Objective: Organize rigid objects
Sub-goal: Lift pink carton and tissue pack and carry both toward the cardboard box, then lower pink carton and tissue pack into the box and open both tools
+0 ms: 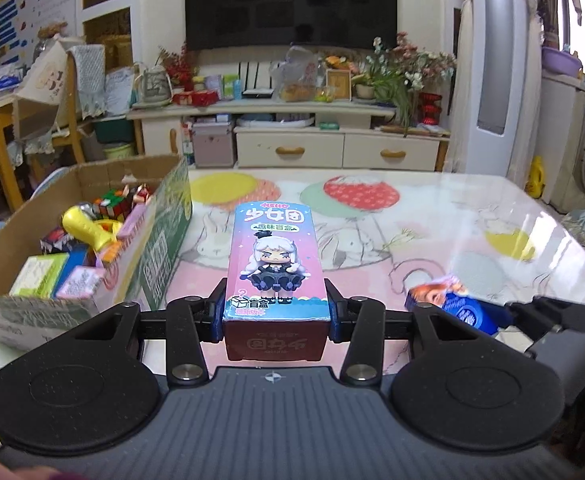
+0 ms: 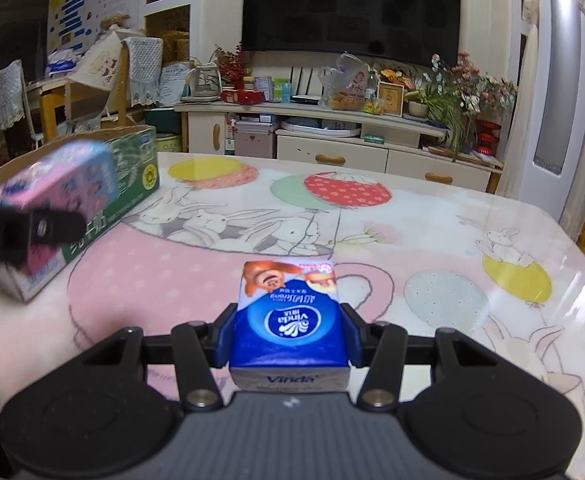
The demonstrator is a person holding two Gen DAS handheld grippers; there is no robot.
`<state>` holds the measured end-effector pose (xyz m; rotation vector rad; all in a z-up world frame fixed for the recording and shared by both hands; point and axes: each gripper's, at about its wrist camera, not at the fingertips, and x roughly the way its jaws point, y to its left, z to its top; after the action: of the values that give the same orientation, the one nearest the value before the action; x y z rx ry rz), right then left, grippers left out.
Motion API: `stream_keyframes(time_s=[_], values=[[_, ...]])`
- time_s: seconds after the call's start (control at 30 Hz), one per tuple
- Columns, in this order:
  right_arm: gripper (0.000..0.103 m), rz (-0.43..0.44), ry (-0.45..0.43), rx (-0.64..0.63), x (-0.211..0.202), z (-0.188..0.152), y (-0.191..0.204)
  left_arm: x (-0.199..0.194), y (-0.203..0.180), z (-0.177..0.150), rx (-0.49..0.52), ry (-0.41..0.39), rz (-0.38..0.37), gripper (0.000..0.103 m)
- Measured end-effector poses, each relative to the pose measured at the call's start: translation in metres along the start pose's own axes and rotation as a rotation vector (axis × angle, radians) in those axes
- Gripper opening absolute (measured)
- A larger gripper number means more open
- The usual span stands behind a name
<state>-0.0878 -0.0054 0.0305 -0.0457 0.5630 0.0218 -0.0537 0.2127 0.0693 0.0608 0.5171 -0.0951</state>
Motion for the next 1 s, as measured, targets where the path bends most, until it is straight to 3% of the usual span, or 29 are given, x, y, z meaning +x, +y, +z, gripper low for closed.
stream_keyframes(time_s=[0.3, 0.57, 0.73, 1.0], values=[[0.051, -0.001, 0.014, 0.013, -0.011, 0.005, 0.009, -0.005, 0.027, 0.006, -0.04, 0.011, -0.04, 0.055], [0.051, 0.034, -0.028, -0.01, -0.007, 0.047, 0.041, 0.003, 0.074, 0.015, -0.101, 0.015, -0.013, 0.055], [0.051, 0.126, -0.061, -0.03, 0.015, 0.092, 0.079, 0.014, 0.115, 0.024, -0.147, 0.007, 0.048, 0.055], [0.051, 0.3, -0.083, -0.116, 0.083, 0.16, 0.165, 0.047, 0.165, 0.029, -0.206, 0.034, 0.149, 0.055]])
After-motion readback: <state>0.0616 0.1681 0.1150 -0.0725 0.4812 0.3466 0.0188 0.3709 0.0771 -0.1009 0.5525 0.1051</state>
